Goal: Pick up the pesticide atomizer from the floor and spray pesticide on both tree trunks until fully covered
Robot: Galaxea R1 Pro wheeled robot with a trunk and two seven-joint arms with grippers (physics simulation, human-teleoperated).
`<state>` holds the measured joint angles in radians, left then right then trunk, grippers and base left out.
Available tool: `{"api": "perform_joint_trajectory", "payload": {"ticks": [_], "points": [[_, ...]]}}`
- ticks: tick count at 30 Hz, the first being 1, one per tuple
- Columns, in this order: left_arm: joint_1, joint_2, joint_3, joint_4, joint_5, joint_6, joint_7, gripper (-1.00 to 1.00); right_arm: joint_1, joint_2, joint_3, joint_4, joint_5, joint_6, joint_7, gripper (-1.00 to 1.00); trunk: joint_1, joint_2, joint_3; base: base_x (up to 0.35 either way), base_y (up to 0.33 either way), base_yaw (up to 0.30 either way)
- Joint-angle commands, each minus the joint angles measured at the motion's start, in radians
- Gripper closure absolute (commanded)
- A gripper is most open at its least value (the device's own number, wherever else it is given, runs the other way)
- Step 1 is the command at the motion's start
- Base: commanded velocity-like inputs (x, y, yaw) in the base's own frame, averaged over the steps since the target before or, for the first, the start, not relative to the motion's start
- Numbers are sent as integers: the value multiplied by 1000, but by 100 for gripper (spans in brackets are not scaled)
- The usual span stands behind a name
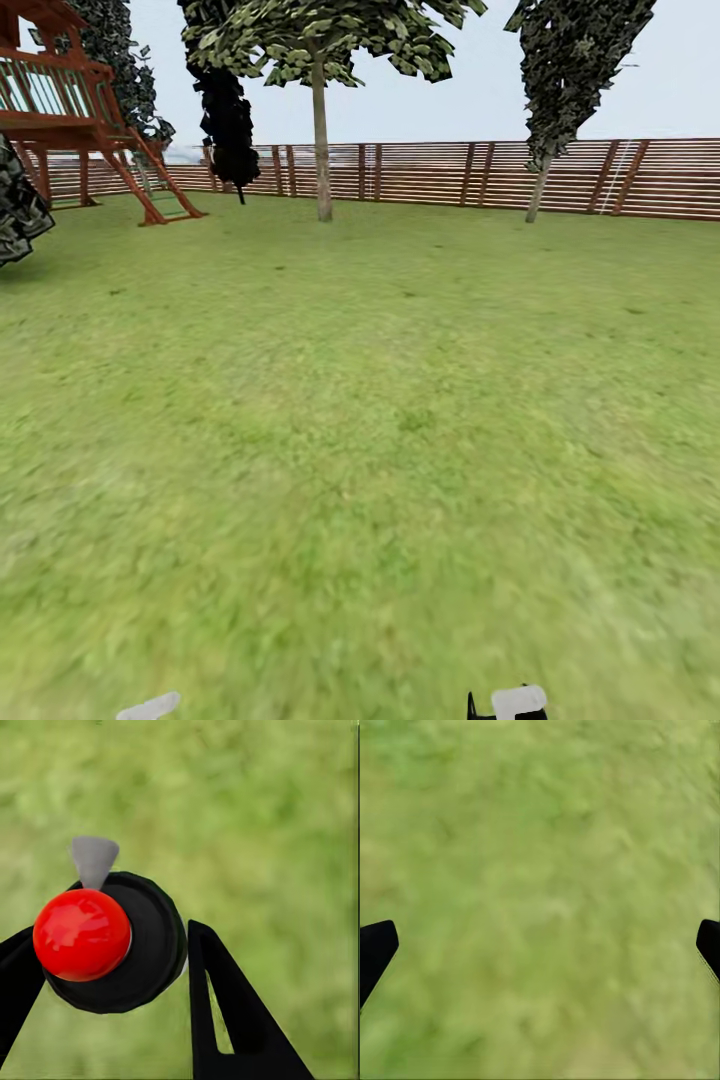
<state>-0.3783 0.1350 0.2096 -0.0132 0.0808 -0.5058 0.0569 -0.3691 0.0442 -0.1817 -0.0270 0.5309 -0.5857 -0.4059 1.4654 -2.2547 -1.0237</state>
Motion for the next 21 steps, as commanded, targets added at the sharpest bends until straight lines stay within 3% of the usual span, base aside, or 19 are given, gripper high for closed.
{"api": "perform_joint_trajectory", "payload": {"ticks": [1,21], "points": [[-1,0,-4,1,8,-3,0,100,-1,0,-8,1,11,-2,-5,-100,0,0,-1,342,0,0],[-1,0,-4,1,8,-4,0,100,-1,0,-8,1,11,-2,-5,-100,0,0,-1,342,0,0]]}}
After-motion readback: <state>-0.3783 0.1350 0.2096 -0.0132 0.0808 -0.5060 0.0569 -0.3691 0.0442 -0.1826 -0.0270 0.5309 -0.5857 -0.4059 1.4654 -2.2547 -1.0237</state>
